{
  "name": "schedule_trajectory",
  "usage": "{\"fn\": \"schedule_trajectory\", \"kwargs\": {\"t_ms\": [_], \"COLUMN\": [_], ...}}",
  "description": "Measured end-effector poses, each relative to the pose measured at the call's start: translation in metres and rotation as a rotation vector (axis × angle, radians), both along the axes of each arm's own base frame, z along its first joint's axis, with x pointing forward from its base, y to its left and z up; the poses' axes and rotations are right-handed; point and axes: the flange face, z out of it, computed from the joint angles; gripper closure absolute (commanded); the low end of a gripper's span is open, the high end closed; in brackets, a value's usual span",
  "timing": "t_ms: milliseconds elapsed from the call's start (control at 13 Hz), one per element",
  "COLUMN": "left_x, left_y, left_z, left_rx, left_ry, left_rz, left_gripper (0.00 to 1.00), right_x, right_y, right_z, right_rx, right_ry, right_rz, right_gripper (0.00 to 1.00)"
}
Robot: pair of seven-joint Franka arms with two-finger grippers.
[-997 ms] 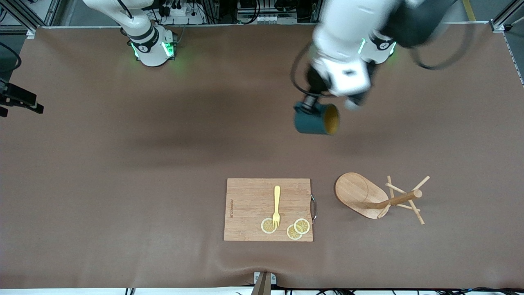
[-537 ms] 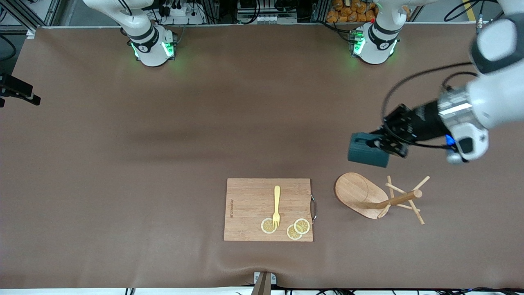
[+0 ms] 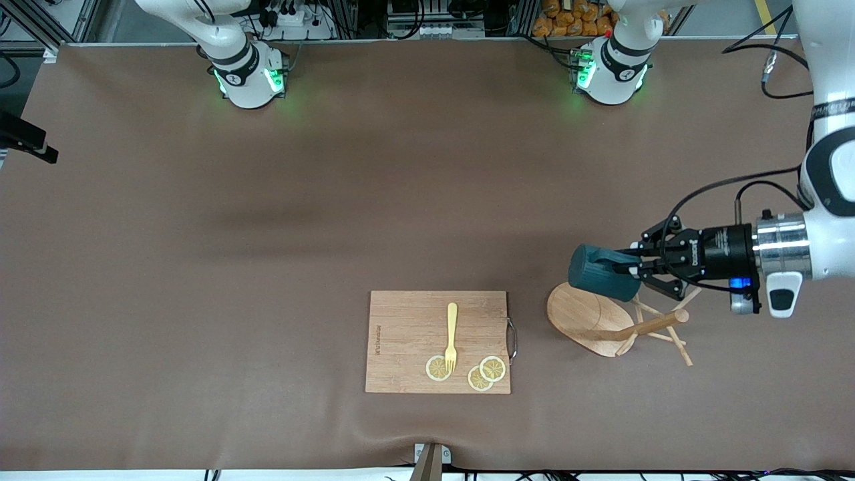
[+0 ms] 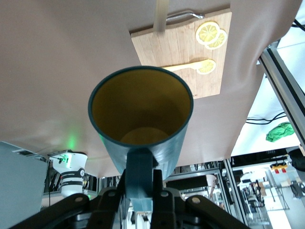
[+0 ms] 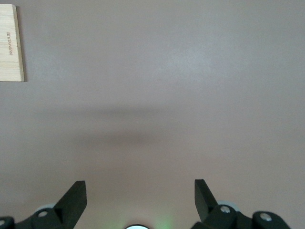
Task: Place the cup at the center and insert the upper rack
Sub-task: 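Hang the cup handle onto a mug tree peg with the left gripper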
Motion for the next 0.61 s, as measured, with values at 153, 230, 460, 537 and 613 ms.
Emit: {"fn": "schedule_trajectory", "kwargs": {"t_ms": [153, 230, 460, 537, 613], "left_x": [0.007, 0.009, 0.011, 0.012, 0.013], "left_y": [0.028, 0.038, 0.047, 0.047, 0.051], "left_z": [-0.029, -0.038, -0.049, -0.051, -0.054], "left_rx": [-0.062, -0.086, -0.108, -0.121, -0.14], "left_ry": [0.017, 0.022, 0.022, 0.026, 0.029], "left_rz": [0.009, 0.019, 0.022, 0.028, 0.04], "left_gripper": [1.0, 1.0, 1.0, 1.0, 1.0], "right_x": [0.0, 0.0, 0.0, 0.0, -0.001], "right_y": [0.0, 0.001, 0.001, 0.0, 0.0], "right_z": [-0.001, -0.001, -0.001, -0.001, -0.001], "right_rx": [0.001, 0.001, -0.005, -0.013, -0.021], "right_ry": [0.006, 0.006, 0.007, 0.008, 0.009], "right_rz": [-0.001, 0.0, 0.001, 0.0, 0.0], "right_gripper": [0.0, 0.0, 0.0, 0.0, 0.0]}}
